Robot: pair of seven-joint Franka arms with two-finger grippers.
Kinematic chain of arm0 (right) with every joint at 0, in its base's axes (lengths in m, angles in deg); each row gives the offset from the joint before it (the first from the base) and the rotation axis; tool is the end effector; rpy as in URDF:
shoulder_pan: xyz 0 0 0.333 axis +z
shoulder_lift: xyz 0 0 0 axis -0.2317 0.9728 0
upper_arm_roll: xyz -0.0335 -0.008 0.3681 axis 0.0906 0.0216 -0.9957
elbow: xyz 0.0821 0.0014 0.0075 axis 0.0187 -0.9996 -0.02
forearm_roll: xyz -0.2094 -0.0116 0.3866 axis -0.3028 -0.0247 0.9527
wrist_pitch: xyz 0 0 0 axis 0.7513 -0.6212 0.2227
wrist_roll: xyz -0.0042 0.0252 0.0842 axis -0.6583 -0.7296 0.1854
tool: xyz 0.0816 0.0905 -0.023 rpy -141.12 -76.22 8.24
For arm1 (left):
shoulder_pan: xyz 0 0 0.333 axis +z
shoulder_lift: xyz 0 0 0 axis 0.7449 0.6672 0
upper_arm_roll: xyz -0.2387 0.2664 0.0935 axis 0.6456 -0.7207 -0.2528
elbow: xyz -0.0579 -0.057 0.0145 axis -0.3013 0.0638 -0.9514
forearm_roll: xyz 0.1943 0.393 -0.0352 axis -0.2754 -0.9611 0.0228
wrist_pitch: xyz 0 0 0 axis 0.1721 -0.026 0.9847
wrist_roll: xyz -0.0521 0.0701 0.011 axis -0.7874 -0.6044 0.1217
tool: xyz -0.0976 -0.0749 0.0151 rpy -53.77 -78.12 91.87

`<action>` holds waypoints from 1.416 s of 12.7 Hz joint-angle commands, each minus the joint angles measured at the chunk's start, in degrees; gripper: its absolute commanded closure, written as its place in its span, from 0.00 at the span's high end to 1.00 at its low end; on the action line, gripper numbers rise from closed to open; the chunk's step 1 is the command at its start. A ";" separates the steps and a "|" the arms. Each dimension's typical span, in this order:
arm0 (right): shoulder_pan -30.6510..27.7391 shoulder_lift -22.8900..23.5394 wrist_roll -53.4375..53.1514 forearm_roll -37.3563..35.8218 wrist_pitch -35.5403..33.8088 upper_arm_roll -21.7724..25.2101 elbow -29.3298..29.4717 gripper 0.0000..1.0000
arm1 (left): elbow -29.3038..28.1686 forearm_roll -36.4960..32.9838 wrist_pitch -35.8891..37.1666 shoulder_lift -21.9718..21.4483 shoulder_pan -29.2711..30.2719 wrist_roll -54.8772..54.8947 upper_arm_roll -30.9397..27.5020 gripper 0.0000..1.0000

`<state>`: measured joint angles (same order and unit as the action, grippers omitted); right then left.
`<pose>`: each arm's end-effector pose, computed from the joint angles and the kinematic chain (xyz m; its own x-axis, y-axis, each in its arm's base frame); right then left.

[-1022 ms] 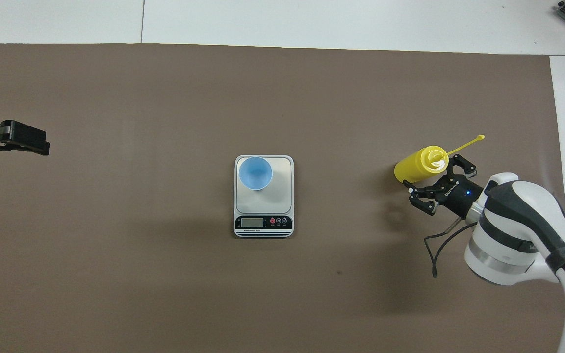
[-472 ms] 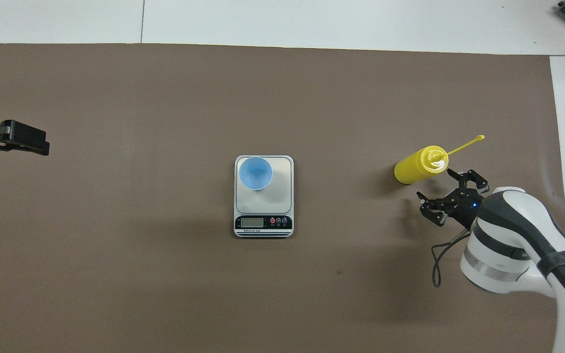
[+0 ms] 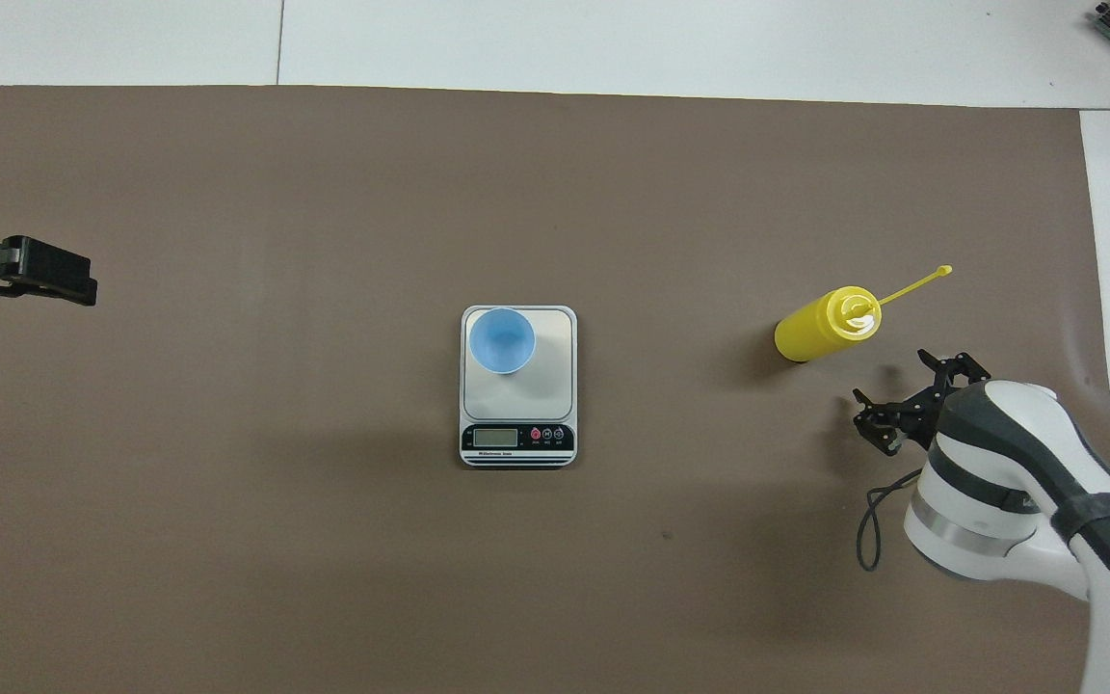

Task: Pour seasoning into cup on scale with both arms
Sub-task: 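Open the right gripper and withdraw it from the bottle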

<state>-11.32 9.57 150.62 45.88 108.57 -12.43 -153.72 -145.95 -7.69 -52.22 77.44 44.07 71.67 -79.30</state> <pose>0.4910 -0.0589 0.2733 0.6503 0.5521 0.5218 0.5036 -0.8276 0.2480 0.6130 -0.0467 0.6689 0.9988 -0.0490 0.0071 -0.0491 -0.9988 0.0048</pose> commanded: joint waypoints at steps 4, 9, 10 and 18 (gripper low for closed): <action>-6.63 1.75 0.52 -7.10 0.42 0.06 3.03 1.00 | -1.33 0.44 0.46 -1.38 0.04 -0.35 -0.13 1.00; -14.10 2.98 0.61 -26.18 -5.28 0.23 8.47 1.00 | -1.33 0.44 0.46 -1.38 0.04 -0.35 -0.13 1.00; -15.51 3.42 0.61 -30.30 -6.86 0.41 10.23 1.00 | -1.33 0.44 0.37 -1.38 0.04 -0.35 -0.13 1.00; -21.49 5.88 -27.70 -69.47 -27.40 0.67 25.69 1.00 | -1.33 0.44 0.46 -1.38 0.04 -0.35 -0.13 1.00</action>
<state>-31.77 14.34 133.45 -14.40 87.05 -11.62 -133.29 -145.95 -7.69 -52.22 77.44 44.07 71.67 -79.30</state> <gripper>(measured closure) 0.000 0.000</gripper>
